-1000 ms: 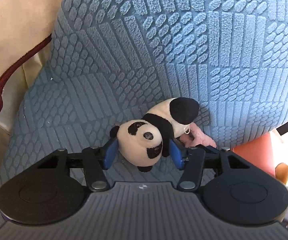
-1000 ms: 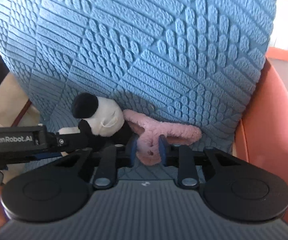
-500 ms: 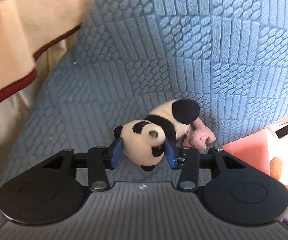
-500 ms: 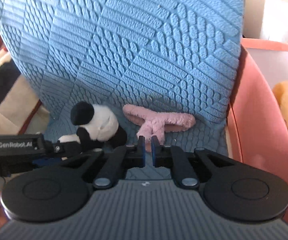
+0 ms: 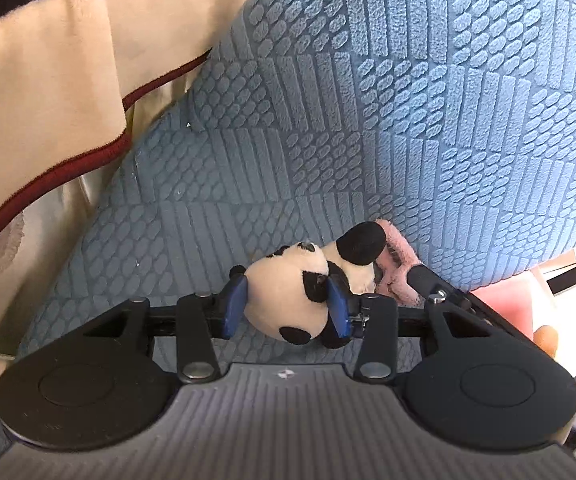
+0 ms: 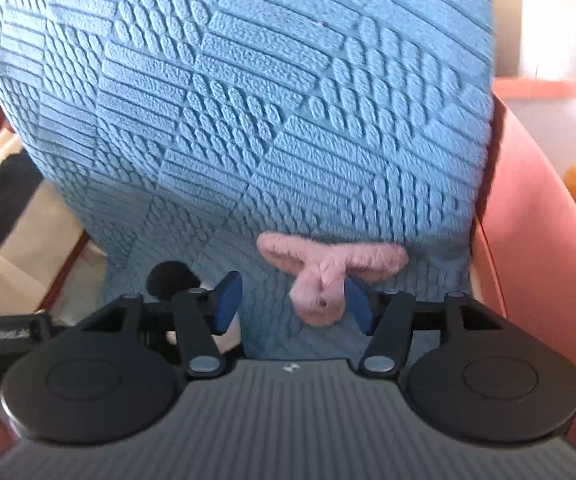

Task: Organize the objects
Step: 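Close the left gripper on the panda while the right gripper approaches the pink bunny, then grasp the pink bunny with the right gripper while the left gripper regrasps the panda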

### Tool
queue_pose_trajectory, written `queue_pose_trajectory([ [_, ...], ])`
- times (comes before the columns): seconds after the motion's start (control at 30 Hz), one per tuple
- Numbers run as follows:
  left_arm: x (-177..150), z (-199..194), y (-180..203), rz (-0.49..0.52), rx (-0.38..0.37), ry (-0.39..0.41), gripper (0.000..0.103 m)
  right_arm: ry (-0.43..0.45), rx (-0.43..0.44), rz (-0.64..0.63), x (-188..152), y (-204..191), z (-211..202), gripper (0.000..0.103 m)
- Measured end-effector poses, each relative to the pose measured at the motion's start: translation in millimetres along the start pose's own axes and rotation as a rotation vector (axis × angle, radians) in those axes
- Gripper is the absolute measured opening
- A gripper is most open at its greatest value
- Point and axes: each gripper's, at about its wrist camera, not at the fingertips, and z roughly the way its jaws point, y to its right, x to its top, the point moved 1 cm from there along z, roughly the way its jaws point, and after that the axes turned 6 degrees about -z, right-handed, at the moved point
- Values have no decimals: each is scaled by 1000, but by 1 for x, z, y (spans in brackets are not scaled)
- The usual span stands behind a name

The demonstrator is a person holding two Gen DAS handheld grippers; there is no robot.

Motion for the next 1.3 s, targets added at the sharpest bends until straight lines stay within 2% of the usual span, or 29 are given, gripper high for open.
queue_pose_trajectory([
  [0.1,1,0,0,5,-1,-7,50,-32,-53,-27,1,-1,14,59],
  [0.2,0,4,0,7,-5,-37,50,-71,-45,-4,1,5,28,57],
  [0.23,-1,5,1,15,-1,-46,50,-77,-47,1,1,7,31,52],
  [0.3,-2,6,4,44,7,-56,51,-98,-61,13,1,10,34,50],
  [0.37,-3,7,5,56,6,-70,51,-126,-29,46,2,15,34,44],
  [0.4,-4,7,5,56,6,-76,53,-133,-16,37,3,14,34,38],
  [0.5,-6,8,7,75,10,-85,55,-131,-29,-33,4,9,30,35],
  [0.6,-8,9,7,80,21,-94,61,-135,-17,4,1,11,30,34],
  [0.7,-7,8,8,68,44,-102,67,-128,-32,-18,0,8,25,34],
  [0.8,-10,5,8,83,28,-109,74,-123,-50,-24,-3,8,17,34],
  [1.03,-16,9,12,112,16,-145,75,-118,-72,-57,-17,7,-8,34],
  [1.3,-16,10,7,96,33,-127,75,-136,-69,-89,-48,0,-35,34],
])
